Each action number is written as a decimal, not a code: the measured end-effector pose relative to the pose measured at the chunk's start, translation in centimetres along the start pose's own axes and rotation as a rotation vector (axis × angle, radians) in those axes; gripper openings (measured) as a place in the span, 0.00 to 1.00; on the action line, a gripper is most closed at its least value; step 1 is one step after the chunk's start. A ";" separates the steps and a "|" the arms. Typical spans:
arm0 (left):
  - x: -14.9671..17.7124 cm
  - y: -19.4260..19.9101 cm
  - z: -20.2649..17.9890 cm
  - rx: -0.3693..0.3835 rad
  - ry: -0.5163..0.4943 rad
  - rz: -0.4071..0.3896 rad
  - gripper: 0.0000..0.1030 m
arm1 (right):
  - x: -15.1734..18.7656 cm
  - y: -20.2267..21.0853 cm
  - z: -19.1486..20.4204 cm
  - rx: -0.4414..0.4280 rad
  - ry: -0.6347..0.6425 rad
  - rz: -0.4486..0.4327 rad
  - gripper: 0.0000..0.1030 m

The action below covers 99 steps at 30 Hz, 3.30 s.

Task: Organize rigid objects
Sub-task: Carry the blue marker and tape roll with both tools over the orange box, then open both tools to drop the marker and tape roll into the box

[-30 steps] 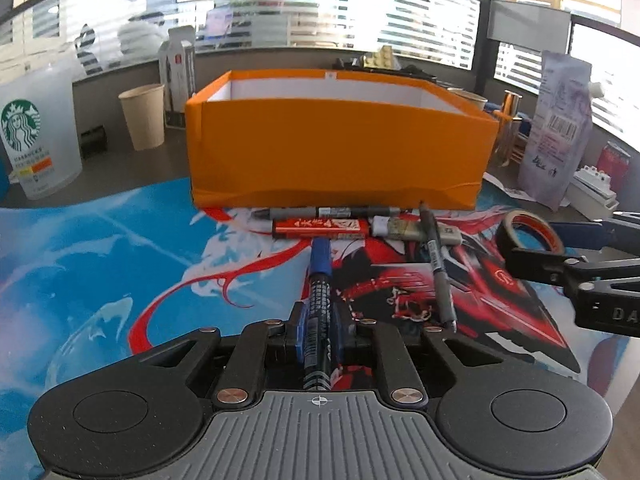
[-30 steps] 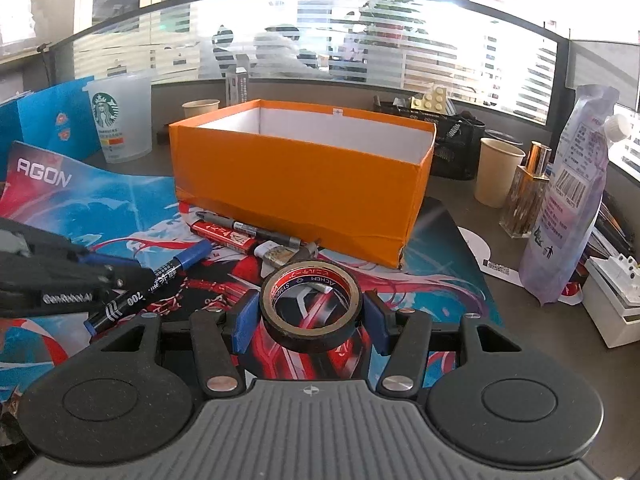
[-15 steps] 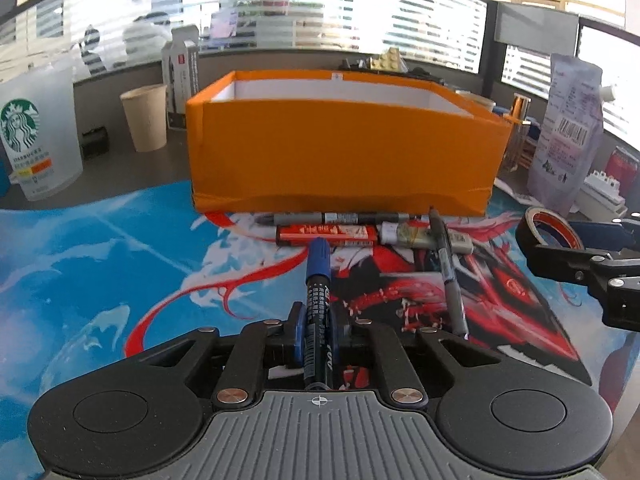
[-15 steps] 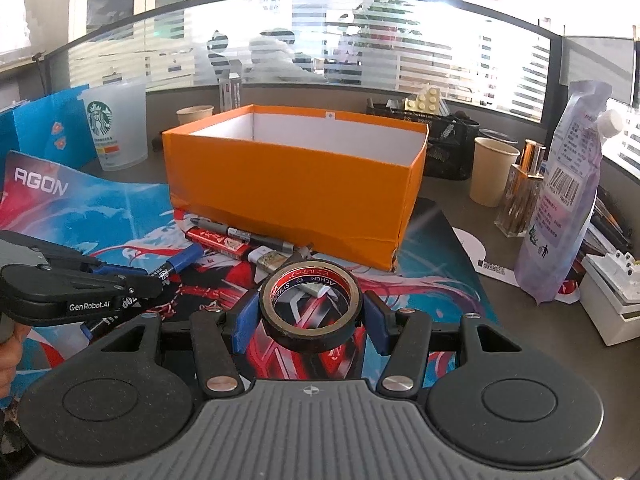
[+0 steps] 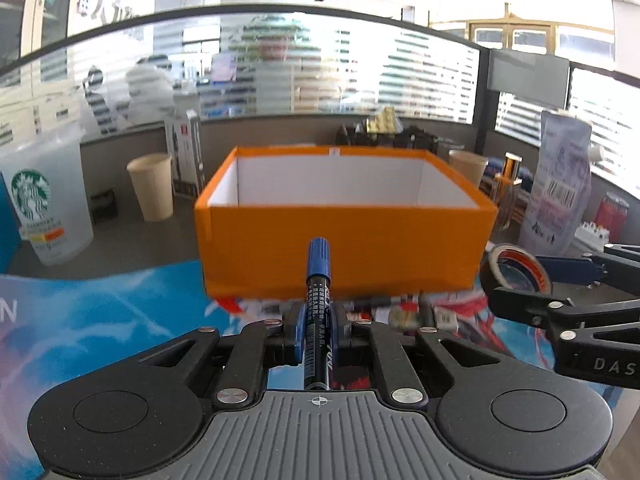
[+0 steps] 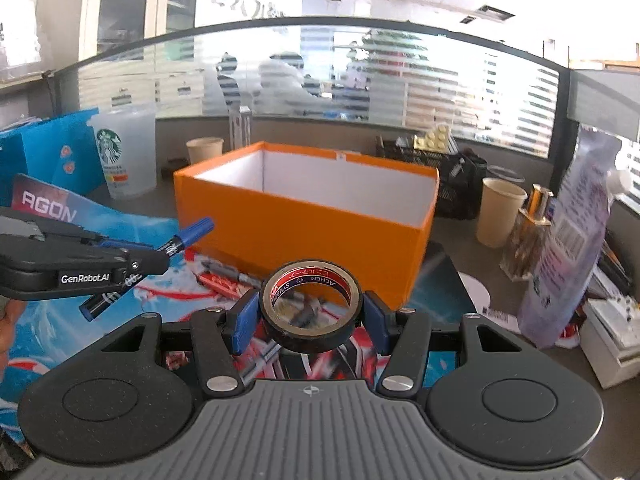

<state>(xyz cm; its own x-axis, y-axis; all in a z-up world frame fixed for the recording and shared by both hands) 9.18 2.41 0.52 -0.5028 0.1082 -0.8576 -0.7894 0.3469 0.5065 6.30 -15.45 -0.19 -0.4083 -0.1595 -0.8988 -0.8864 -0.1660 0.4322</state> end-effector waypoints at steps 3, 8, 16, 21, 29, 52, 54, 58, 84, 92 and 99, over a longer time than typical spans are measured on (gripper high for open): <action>-1.0 0.1 -0.2 -0.002 -0.006 -0.020 0.10 | -1.0 -0.1 0.0 -0.004 -0.004 -0.023 0.50; -2.3 0.0 -0.4 0.000 -0.009 -0.045 0.10 | -2.6 -0.2 -0.1 -0.004 -0.010 -0.057 0.50; -4.5 -0.6 0.1 -0.008 -0.005 -0.076 0.10 | -4.9 -1.3 -0.8 0.002 -0.030 -0.094 0.50; -5.7 -1.4 0.8 -0.017 -0.002 -0.087 0.10 | -5.8 -2.3 -1.1 0.003 -0.037 -0.102 0.50; -7.8 -3.1 1.7 -0.029 -0.002 -0.100 0.10 | -7.0 -3.9 -1.9 0.012 -0.052 -0.110 0.50; -12.3 -9.1 3.3 -0.025 -0.004 -0.093 0.10 | -10.2 -10.2 -4.3 0.044 -0.109 -0.103 0.50; -12.3 -9.8 3.8 -0.026 0.004 -0.086 0.10 | -10.3 -10.9 -4.5 0.048 -0.114 -0.095 0.50; -12.4 -11.3 4.5 -0.029 0.020 -0.068 0.10 | -10.5 -12.3 -4.7 0.055 -0.121 -0.080 0.50; -10.2 -16.9 6.3 -0.022 0.058 0.055 0.10 | -8.7 -18.4 -4.1 0.080 -0.114 0.038 0.50; -9.8 -17.3 6.4 -0.019 0.056 0.073 0.10 | -8.6 -18.2 -3.9 0.098 -0.092 0.080 0.50; -9.7 -17.5 6.4 -0.014 0.056 0.084 0.10 | -8.3 -19.0 -3.3 0.119 -0.049 0.169 0.51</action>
<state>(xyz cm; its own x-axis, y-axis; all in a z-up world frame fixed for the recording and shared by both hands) 30.08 1.27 -0.58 -0.5860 0.0836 -0.8060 -0.7483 0.3258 0.5778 27.19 -14.21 -0.69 -0.5608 -0.1271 -0.8181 -0.8228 -0.0241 0.5678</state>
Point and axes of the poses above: each gripper's, at about its wrist camera, not at the fingertips, and y roughly against the way its jaws point, z to its left, x to its underside, the point moved 4 cm from there along -y, roughly the way its jaws point, and after that the axes turned 7 degrees about x, right-handed, at the moved point
